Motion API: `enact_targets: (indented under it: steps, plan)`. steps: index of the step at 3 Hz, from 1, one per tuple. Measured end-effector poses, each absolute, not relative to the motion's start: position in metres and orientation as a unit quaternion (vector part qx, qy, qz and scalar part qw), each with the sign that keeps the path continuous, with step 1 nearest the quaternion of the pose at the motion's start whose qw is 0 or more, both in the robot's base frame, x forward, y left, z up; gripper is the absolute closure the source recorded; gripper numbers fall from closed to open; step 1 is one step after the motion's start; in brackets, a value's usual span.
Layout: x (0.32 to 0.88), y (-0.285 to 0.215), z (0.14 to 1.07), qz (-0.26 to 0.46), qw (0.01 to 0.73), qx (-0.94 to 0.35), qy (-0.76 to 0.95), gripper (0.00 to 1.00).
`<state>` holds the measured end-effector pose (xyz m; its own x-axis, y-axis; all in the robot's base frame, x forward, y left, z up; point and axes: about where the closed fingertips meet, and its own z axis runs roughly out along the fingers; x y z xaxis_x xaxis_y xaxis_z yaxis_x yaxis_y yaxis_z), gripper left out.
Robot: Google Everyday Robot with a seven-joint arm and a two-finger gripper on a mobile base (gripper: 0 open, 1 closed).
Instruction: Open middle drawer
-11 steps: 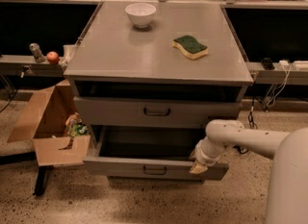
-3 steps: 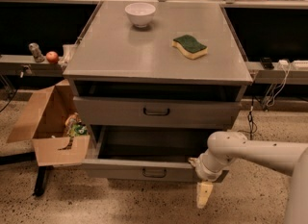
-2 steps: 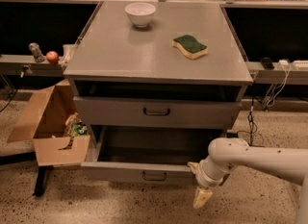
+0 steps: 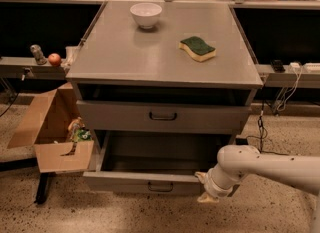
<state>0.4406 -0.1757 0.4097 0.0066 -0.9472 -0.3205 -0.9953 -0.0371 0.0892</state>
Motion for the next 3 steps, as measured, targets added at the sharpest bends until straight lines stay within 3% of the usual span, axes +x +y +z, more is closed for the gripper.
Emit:
enact_targets:
  steps: [1, 3]
  plan:
    - [0.429, -0.172, 0.413, 0.152, 0.087, -0.71, 0.682, 0.96]
    - [0.422, -0.167, 0.423, 0.162, 0.086, -0.713, 0.677, 1.0]
